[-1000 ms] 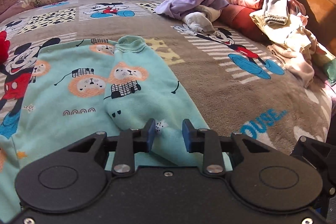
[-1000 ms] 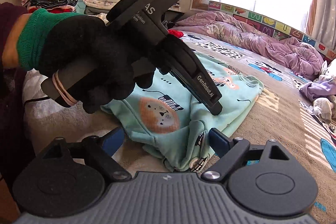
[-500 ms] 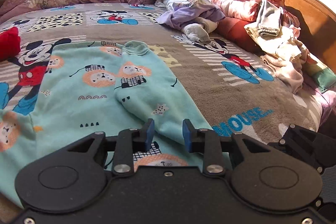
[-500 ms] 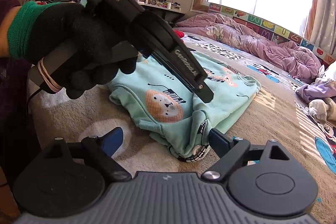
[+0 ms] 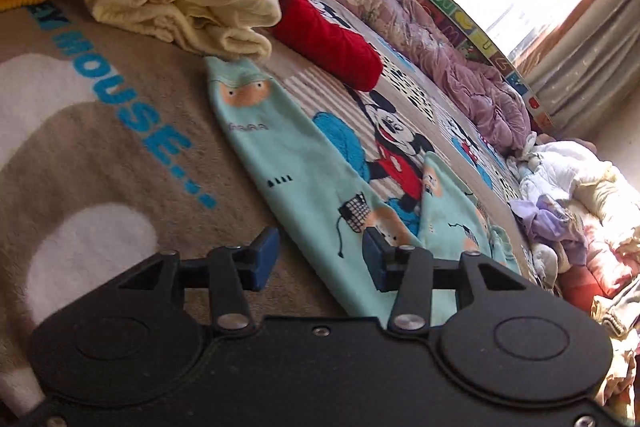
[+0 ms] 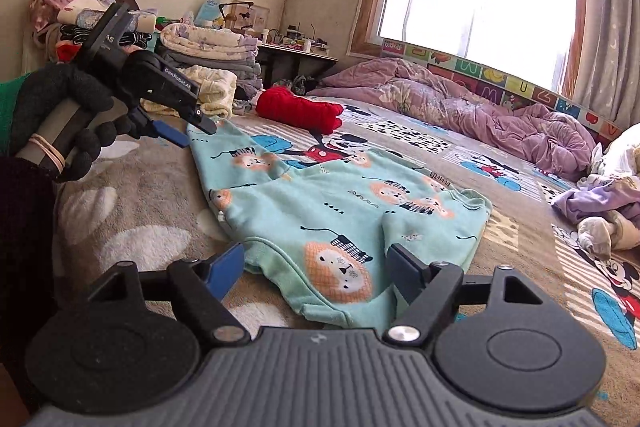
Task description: Fold clothes
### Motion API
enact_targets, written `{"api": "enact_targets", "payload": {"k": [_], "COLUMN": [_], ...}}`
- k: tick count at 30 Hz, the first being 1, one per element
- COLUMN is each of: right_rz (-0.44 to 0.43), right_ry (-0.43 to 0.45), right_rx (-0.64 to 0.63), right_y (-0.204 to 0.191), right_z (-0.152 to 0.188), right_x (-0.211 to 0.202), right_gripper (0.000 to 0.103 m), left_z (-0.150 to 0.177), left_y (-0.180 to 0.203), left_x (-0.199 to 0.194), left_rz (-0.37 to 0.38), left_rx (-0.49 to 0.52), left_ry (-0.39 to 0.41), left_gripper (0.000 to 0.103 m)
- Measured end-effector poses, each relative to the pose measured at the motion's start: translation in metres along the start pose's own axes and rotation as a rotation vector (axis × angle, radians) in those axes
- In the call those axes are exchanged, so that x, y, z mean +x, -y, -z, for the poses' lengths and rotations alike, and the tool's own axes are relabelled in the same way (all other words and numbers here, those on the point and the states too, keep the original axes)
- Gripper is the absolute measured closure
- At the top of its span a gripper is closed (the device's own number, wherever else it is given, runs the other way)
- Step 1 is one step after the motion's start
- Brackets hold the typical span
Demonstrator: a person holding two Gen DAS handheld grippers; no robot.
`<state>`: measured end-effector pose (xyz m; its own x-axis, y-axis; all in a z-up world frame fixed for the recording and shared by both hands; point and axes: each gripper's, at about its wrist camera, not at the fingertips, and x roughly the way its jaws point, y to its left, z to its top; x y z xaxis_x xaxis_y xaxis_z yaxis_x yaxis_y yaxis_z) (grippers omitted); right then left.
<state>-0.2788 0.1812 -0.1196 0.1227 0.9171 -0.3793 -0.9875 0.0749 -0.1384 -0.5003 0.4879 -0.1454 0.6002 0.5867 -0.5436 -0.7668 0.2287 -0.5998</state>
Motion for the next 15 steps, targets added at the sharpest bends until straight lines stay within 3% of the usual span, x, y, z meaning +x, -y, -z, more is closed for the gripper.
{"api": "enact_targets", "payload": {"k": [5,15], "right_rz": [-0.024,-0.095], "right_ry": [-0.007,-0.074], "right_rx": [0.111,0.302], "right_y": [0.001,0.004], "right_z": [-0.016,-0.03], "right_x": [0.01,0.042], "right_gripper": [0.026,0.025], "left_z": [-0.015,-0.054], "left_y": [-0.031,-0.047], "left_x": [0.009,0.042], "left_rz": [0.025,0.022], "left_rx": [-0.17,-0.272], "left_ry": [-0.013,0.079], "left_gripper": [0.058,0.058]}}
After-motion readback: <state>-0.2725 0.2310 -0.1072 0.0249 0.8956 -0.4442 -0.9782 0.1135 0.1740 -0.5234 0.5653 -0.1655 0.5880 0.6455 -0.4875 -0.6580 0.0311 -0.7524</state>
